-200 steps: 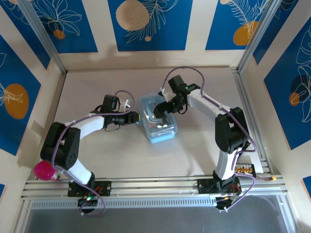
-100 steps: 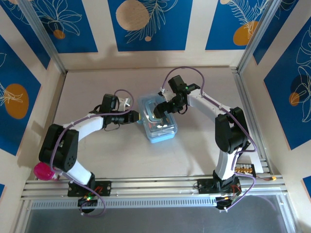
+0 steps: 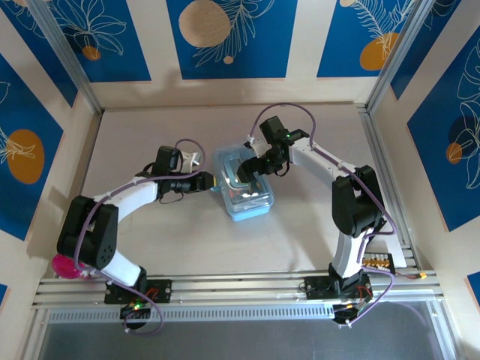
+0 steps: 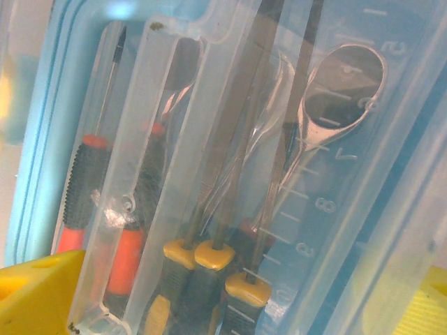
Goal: Pack the tool kit
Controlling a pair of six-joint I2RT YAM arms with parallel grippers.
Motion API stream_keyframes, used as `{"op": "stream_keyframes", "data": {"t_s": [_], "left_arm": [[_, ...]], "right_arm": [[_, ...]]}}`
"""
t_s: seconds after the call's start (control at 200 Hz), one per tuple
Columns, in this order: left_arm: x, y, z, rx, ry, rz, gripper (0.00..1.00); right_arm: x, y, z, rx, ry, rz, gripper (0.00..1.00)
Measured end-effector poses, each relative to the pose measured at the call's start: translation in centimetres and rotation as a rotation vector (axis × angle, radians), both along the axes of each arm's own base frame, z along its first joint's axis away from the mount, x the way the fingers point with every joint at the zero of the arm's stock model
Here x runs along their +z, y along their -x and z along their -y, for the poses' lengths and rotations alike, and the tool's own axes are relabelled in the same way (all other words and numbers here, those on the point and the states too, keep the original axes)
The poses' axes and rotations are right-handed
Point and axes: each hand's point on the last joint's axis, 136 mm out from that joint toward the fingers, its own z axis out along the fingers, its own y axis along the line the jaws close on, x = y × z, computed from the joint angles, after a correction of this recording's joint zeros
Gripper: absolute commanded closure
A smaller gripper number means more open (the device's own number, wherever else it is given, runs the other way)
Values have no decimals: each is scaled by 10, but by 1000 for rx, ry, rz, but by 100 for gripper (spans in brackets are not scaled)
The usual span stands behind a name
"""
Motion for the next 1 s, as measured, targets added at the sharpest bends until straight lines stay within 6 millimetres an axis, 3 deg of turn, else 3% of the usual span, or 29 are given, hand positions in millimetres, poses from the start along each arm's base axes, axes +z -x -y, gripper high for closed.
{"op": "stream_keyframes", "data": {"t_s": [1.0], "left_arm": [[-8,-12,7,15,38,6,57]], "right_arm": [[0,0,0,1,-2,-1,6]]}}
